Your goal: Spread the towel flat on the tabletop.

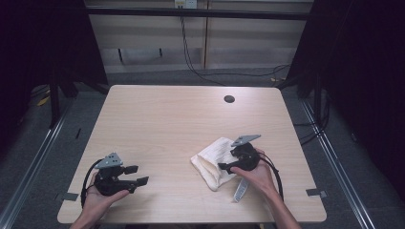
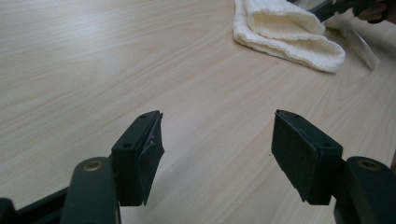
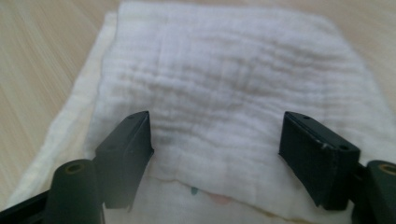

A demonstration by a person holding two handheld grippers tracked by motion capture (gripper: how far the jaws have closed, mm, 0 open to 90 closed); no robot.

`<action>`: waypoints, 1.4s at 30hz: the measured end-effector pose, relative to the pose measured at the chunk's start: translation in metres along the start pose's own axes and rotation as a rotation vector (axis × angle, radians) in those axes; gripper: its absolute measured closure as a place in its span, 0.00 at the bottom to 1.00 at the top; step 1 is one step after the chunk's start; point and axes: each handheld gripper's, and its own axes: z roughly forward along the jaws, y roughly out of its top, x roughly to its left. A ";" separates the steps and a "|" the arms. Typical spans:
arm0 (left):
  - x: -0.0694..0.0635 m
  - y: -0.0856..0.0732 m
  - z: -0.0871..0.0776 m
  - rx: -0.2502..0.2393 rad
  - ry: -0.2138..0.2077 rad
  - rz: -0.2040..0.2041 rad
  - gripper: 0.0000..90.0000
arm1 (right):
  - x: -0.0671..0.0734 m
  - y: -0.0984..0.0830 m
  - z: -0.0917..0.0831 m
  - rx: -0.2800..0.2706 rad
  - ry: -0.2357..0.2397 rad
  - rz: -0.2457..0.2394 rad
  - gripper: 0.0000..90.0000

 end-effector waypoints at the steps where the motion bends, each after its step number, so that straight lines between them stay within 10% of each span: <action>1: -0.001 -0.001 -0.001 0.001 0.001 0.005 0.37 | 0.005 -0.002 0.007 0.026 -0.031 -0.040 0.30; 18: 0.000 0.000 -0.001 -0.002 -0.003 0.001 0.37 | 0.012 -0.002 0.003 0.022 -0.013 -0.015 0.88; 42: -0.002 0.005 0.004 -0.014 -0.061 0.035 0.37 | 0.038 -0.006 0.005 0.005 0.088 0.018 0.92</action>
